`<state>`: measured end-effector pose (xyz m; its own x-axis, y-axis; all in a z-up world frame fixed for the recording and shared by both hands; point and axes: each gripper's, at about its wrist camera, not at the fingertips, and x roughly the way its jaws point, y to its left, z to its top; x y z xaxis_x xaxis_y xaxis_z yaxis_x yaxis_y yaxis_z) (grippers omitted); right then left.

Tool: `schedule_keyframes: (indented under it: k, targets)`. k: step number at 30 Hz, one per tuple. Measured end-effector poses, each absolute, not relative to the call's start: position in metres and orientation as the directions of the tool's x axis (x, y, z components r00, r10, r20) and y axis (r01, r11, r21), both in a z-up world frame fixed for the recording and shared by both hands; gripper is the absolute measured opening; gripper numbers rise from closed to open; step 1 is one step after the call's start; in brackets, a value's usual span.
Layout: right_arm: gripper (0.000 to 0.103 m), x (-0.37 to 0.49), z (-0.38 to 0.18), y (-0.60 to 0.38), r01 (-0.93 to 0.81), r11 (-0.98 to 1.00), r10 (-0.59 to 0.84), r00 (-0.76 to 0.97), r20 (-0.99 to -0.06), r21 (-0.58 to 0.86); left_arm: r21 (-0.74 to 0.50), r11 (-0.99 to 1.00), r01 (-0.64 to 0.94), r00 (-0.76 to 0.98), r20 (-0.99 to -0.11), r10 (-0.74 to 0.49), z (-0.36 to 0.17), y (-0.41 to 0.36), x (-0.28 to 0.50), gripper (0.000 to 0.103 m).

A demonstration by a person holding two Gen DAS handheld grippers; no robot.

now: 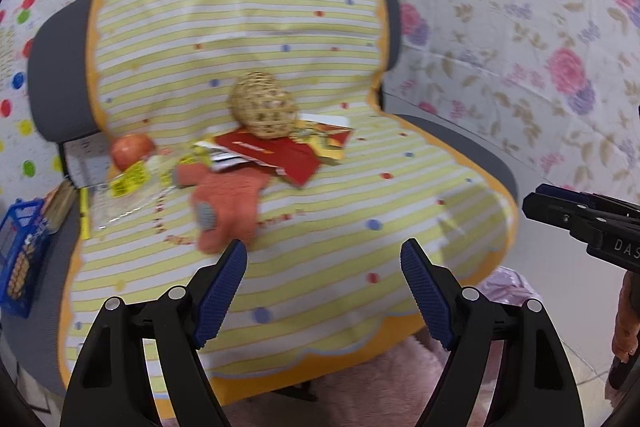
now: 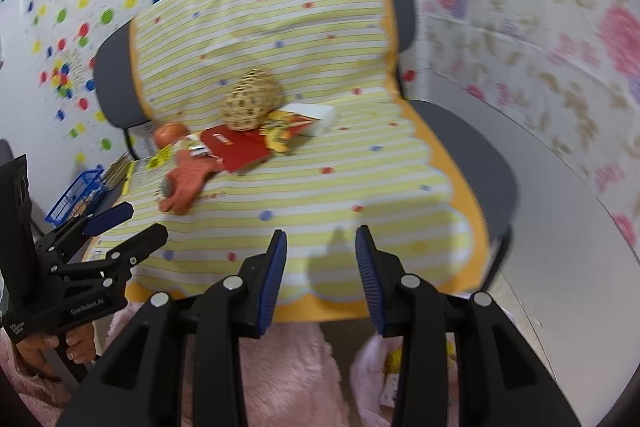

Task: Collect trash
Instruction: 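Move the left gripper back toward the clear snack wrapper on the chair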

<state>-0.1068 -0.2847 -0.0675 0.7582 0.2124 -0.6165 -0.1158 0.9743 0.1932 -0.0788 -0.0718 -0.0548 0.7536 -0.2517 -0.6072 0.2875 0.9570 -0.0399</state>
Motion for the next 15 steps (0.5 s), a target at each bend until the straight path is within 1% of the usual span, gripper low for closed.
schedule_keyframes:
  k: [7, 8, 9, 15]
  targets:
    - [0.042, -0.073, -0.065, -0.248, -0.199, 0.962, 0.273, 0.734, -0.622, 0.188, -0.04, 0.993, 0.108, 0.785, -0.61, -0.11, -0.055, -0.001, -0.059, 0.08]
    - [0.043, -0.067, -0.065, -0.244, -0.208, 0.96, 0.28, 0.729, -0.624, 0.188, -0.04, 0.995, 0.088, 0.786, -0.612, -0.094, -0.055, 0.006, -0.056, 0.084]
    - [0.043, -0.062, -0.065, -0.239, -0.215, 0.958, 0.286, 0.725, -0.626, 0.188, -0.041, 0.997, 0.064, 0.79, -0.609, -0.076, -0.055, 0.015, -0.053, 0.086]
    - [0.046, -0.037, -0.064, -0.22, -0.246, 0.95, 0.311, 0.712, -0.629, 0.192, -0.004, 0.998, -0.064, 0.782, -0.621, 0.048, -0.062, 0.067, -0.014, 0.087]
